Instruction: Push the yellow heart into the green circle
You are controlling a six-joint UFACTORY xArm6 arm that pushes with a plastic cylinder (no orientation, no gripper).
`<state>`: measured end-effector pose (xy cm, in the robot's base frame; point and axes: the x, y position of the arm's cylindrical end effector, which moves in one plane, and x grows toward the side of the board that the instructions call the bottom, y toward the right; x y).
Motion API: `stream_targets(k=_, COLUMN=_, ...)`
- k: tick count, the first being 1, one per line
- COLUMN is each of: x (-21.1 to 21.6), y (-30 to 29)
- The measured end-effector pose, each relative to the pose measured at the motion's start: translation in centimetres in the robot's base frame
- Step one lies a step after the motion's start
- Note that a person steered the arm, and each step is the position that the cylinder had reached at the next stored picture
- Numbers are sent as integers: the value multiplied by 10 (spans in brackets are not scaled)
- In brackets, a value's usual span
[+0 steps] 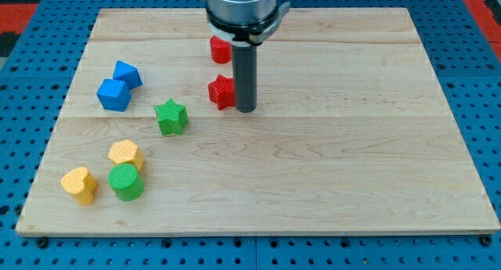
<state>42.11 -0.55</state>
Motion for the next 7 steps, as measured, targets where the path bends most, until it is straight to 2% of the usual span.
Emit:
stream_targets(k=2, x=-9, y=-42)
stream_targets(k=4, x=60, y=-38)
stream_targets(k=7, x=187, y=-79)
